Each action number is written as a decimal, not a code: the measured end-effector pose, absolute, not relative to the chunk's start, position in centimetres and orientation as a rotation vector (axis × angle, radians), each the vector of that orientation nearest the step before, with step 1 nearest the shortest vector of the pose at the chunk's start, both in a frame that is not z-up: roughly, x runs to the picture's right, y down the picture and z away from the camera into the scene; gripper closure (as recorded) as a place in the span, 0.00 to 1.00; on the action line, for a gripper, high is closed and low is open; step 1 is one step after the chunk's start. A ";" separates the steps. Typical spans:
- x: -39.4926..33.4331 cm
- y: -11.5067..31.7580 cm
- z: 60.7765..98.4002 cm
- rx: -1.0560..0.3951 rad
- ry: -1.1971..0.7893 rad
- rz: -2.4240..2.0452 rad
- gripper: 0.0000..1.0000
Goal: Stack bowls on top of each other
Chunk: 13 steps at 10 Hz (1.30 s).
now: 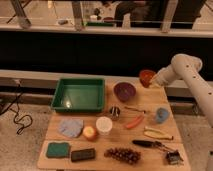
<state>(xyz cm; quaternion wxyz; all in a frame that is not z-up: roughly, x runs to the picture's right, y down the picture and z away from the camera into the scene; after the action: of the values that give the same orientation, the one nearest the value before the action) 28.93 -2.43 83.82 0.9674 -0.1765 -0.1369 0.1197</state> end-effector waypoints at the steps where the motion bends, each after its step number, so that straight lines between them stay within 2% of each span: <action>1: 27.8 -2.1 83.3 -0.362 -0.301 0.224 1.00; 6: 23.9 -1.1 82.5 -0.393 -0.374 0.148 1.00; 13: 22.2 -2.8 80.9 -0.375 -0.436 0.094 1.00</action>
<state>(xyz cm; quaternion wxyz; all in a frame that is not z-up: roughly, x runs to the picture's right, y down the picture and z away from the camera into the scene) 22.20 -2.85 80.88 0.9578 -0.1849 -0.2151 0.0464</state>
